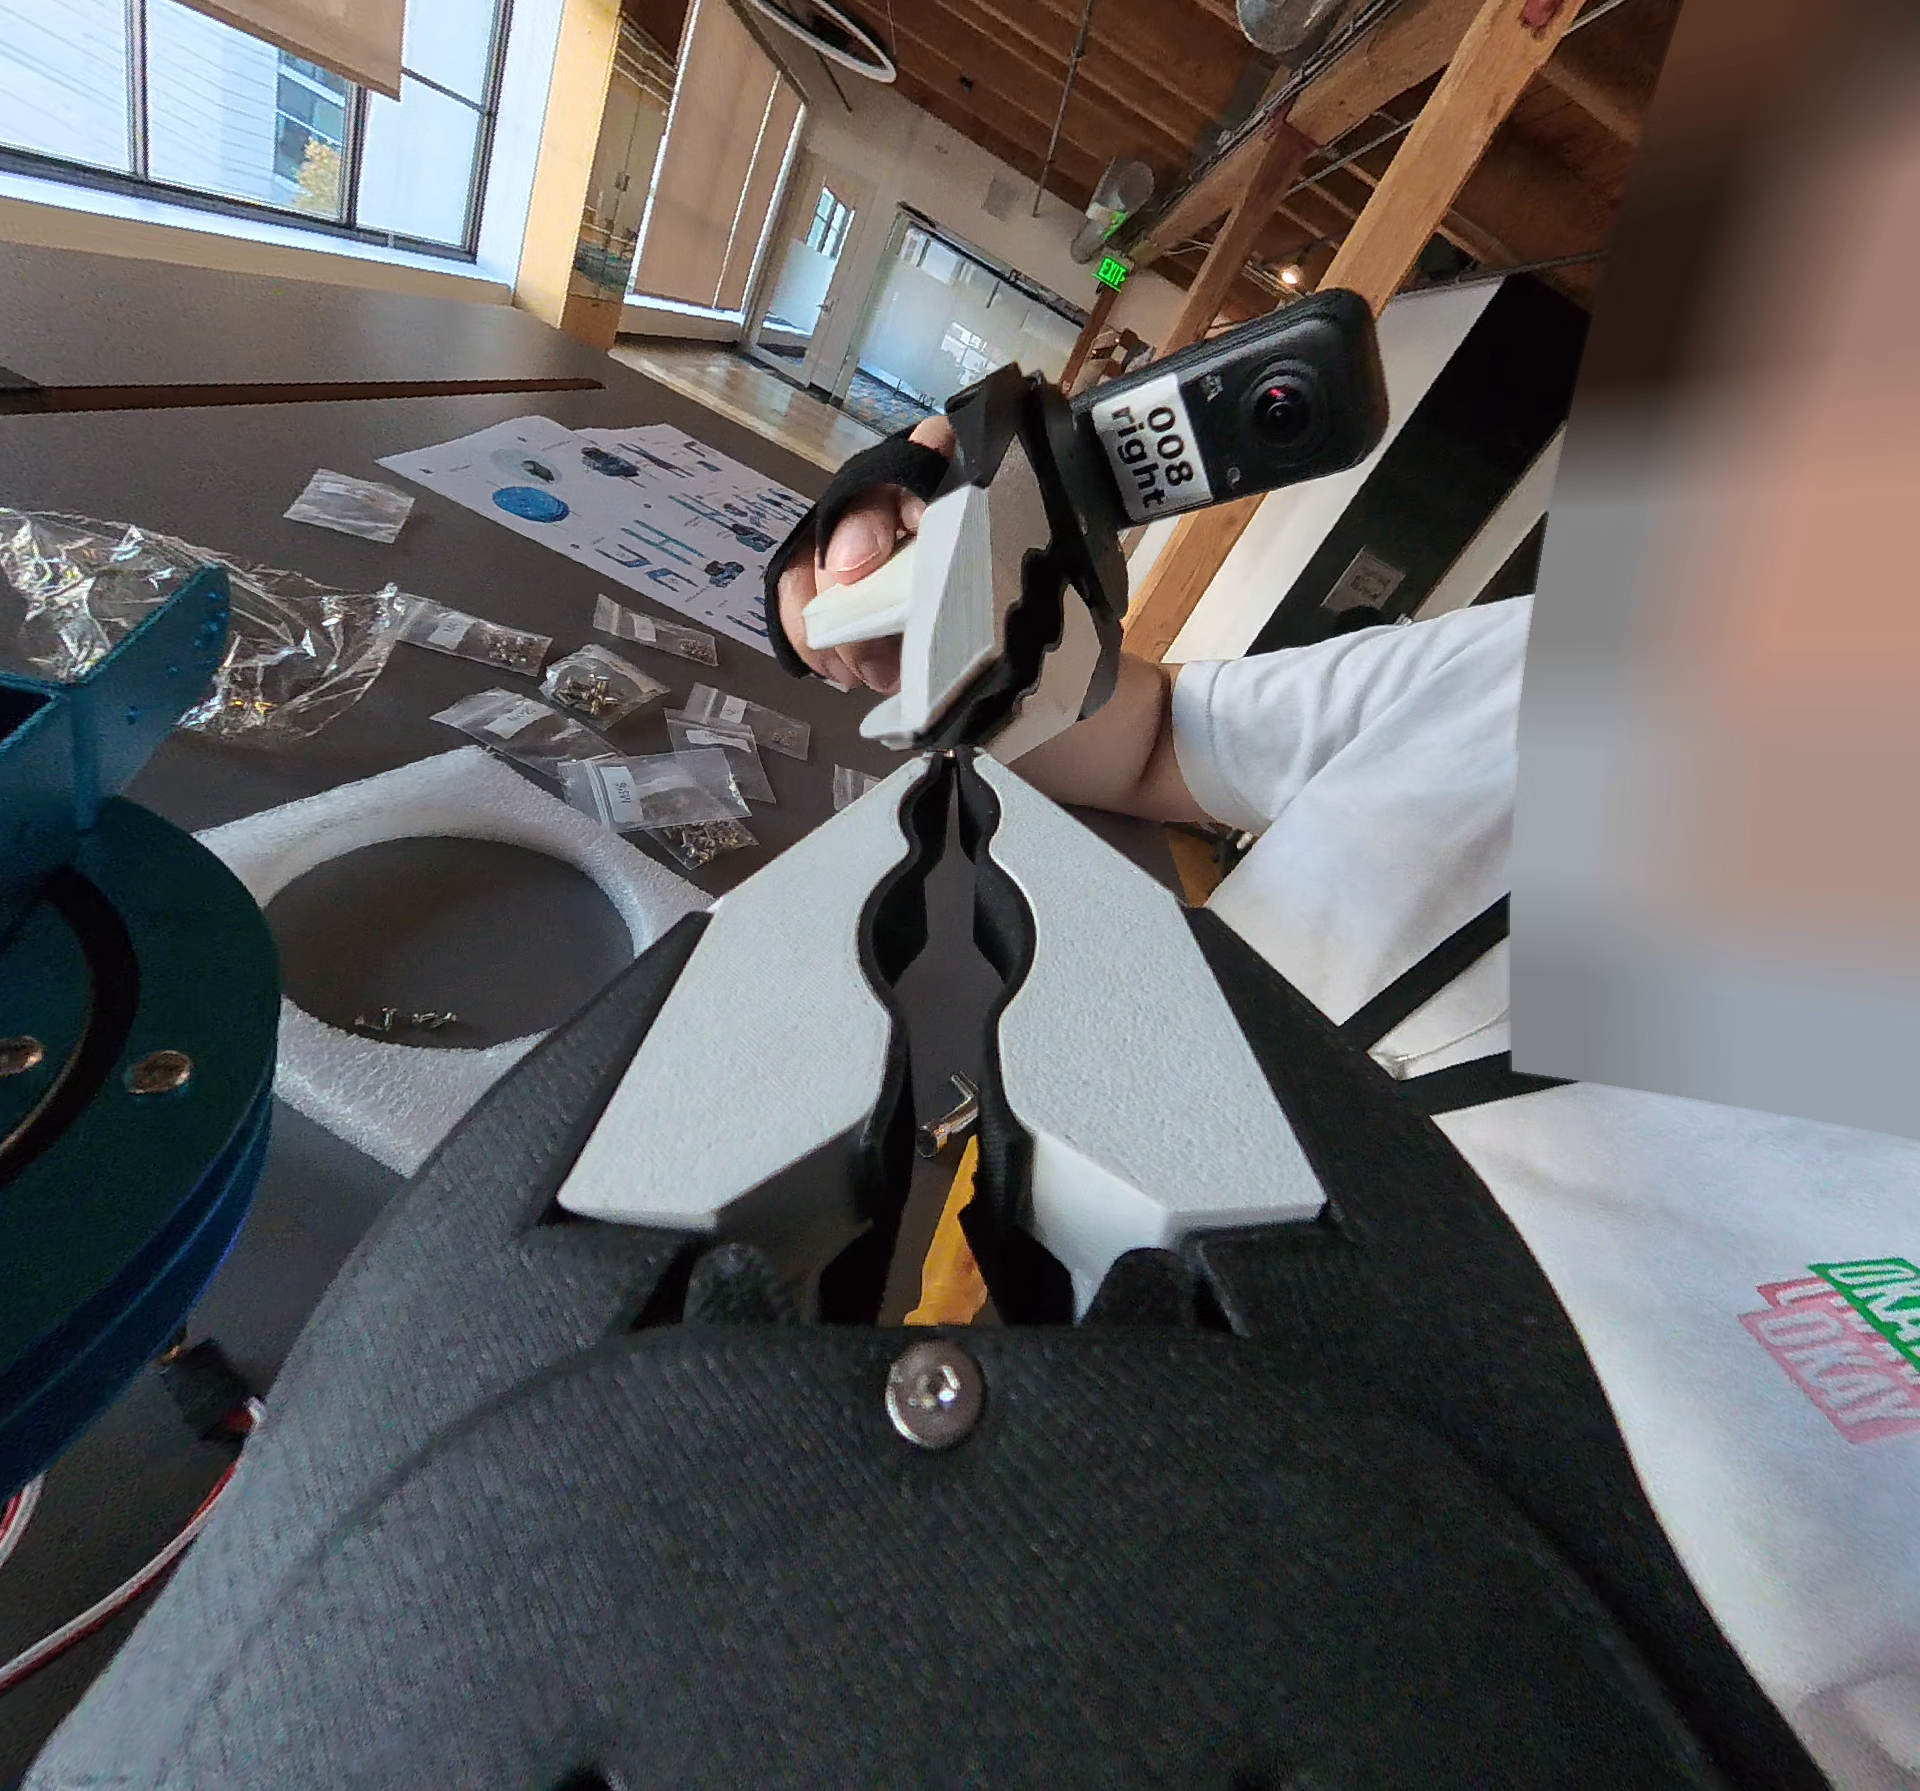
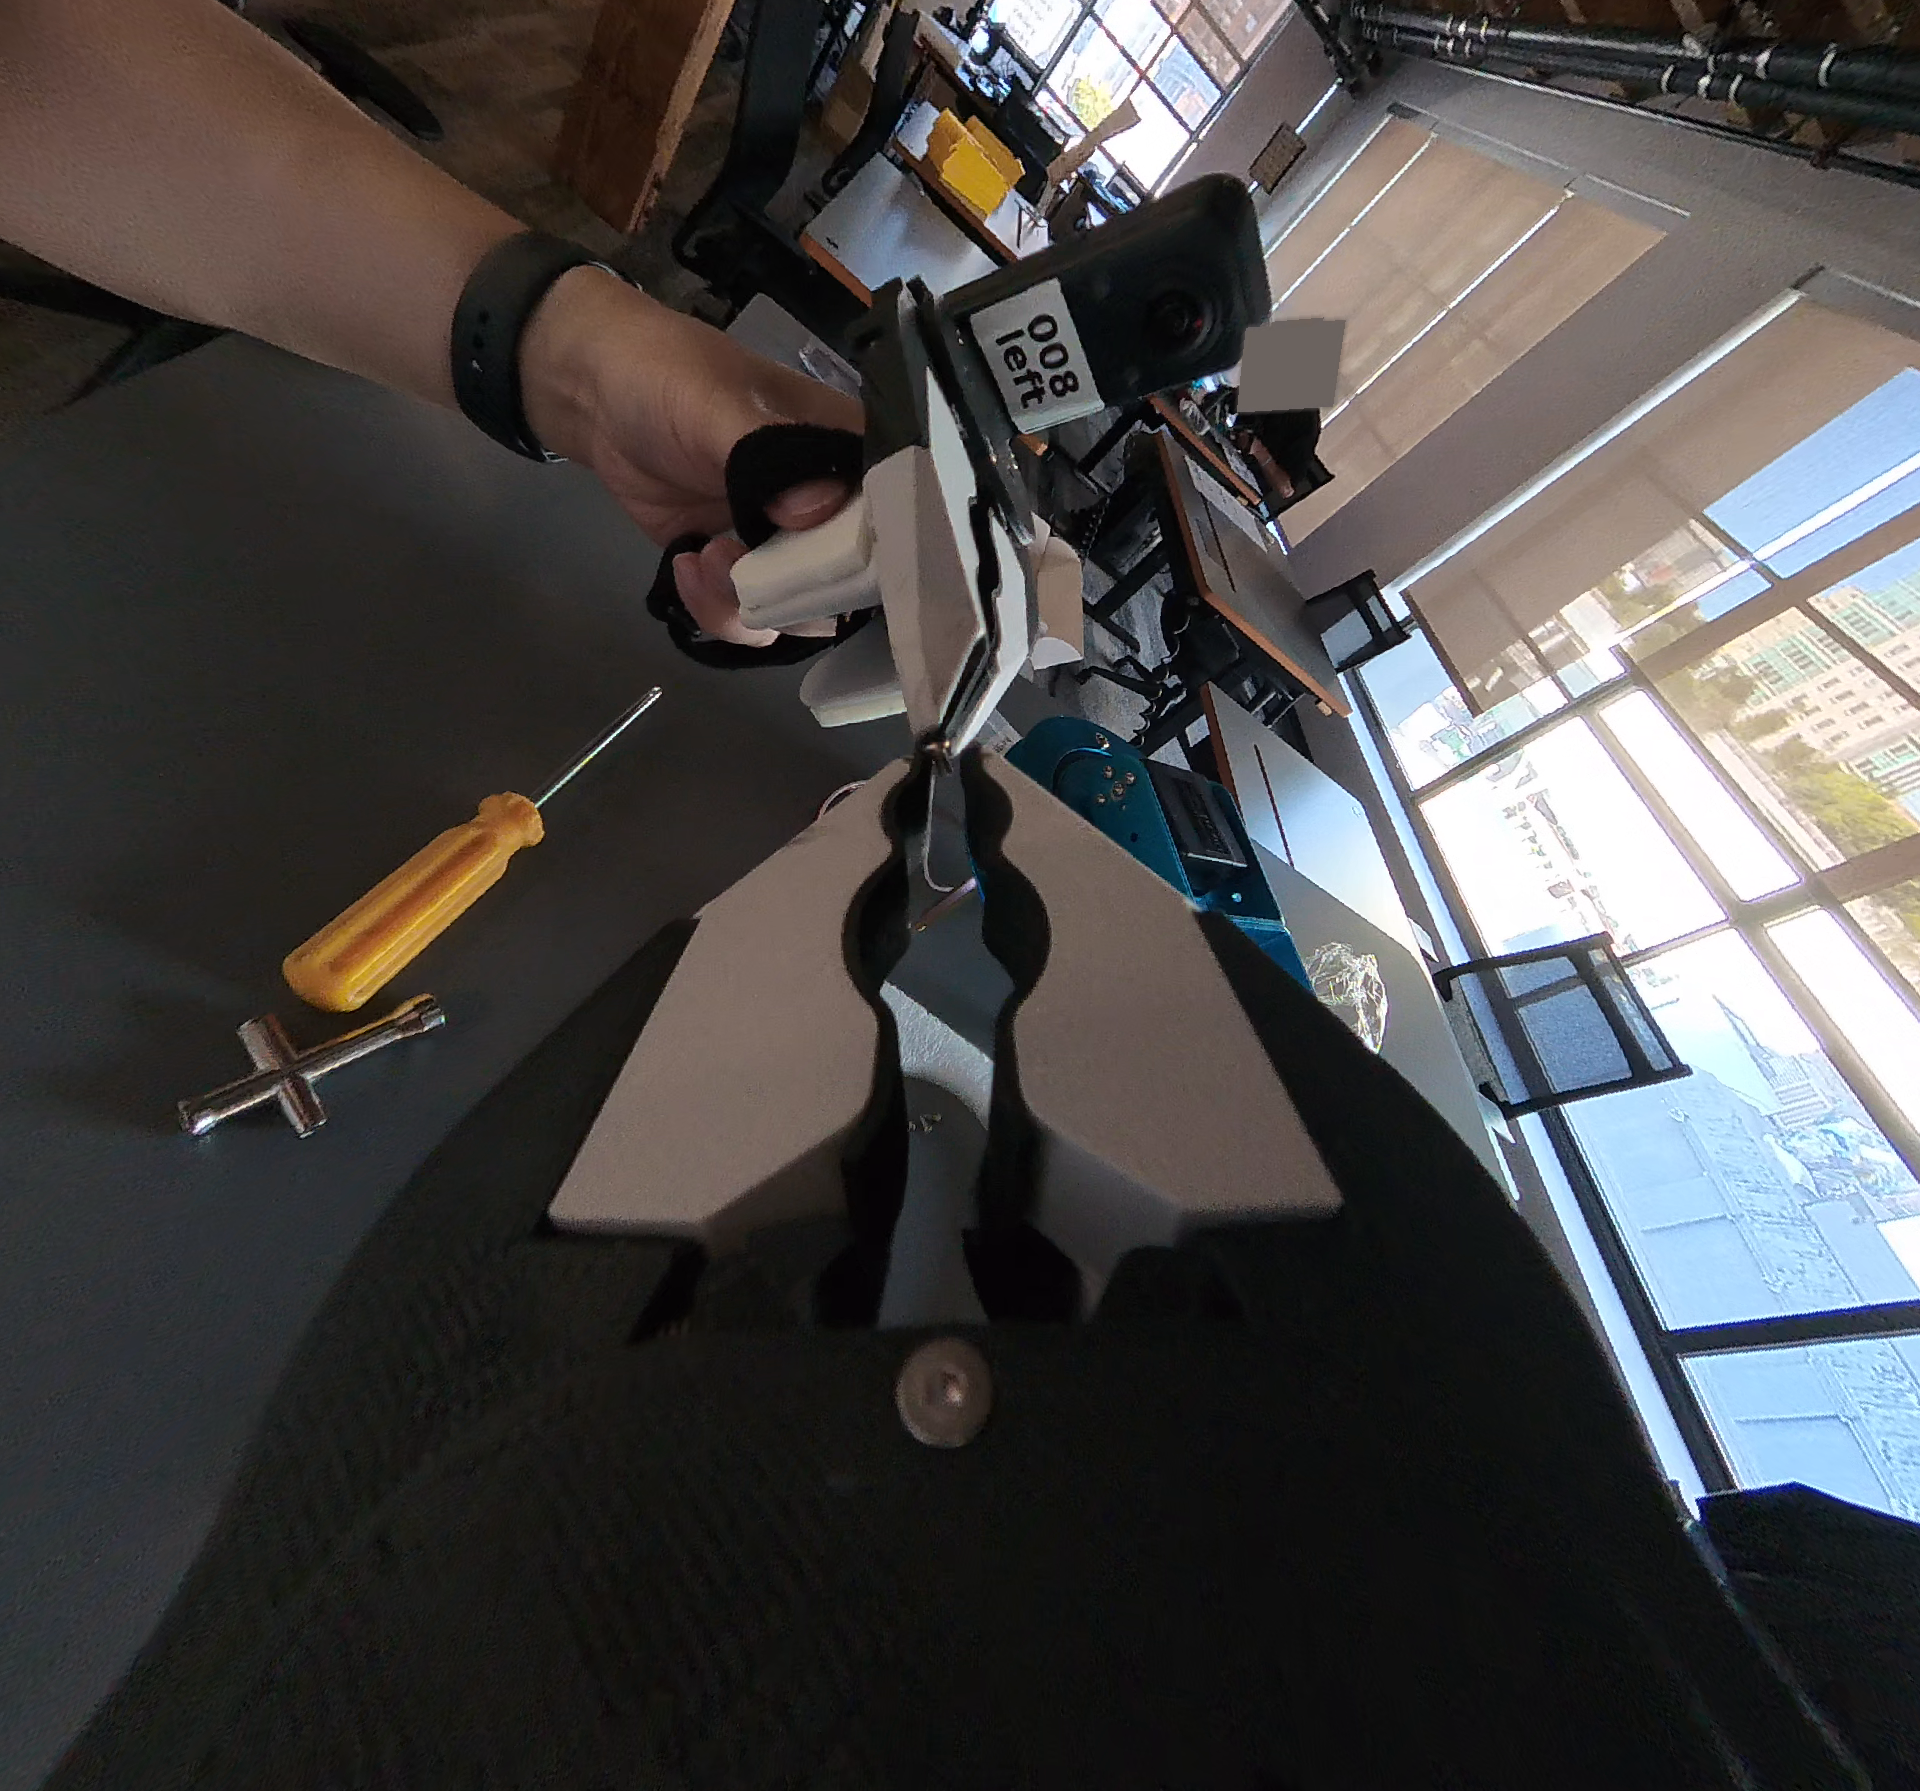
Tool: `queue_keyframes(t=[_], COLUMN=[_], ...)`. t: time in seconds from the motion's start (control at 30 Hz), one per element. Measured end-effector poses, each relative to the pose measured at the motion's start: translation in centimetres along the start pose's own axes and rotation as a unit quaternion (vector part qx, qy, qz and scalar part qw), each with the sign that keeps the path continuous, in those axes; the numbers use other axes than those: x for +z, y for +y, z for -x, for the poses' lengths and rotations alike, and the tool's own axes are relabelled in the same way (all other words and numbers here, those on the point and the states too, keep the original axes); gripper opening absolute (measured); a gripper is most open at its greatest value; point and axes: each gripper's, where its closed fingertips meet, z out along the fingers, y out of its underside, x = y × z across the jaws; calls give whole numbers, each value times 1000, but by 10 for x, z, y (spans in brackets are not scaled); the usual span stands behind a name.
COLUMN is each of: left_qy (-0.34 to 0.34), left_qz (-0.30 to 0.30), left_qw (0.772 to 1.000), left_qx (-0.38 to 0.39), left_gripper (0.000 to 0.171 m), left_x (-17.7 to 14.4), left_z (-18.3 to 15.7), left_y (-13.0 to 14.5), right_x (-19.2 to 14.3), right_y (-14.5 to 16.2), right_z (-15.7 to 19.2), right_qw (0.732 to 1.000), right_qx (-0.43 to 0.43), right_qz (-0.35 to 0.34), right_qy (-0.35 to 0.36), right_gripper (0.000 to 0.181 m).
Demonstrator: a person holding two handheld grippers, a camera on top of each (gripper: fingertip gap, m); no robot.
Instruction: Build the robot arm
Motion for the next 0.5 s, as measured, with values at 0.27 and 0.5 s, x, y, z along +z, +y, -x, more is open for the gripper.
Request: queue_keyframes(t=[0.27,0.5], left_qy=[-61,-181], left_qz=[11,14], left_qw=[996,976], left_qx=[65,118], left_gripper=[0,0], left_x=[-7,-40], left_z=[9,27], left_y=[-1,1], right_x=[-5,6], right_y=[9,107], right_z=[-8,53], right_qw=[999,897], right_qx=[38,331], right_qz=[11,245], right_qy=[5,-161], right_gripper=[16,31])
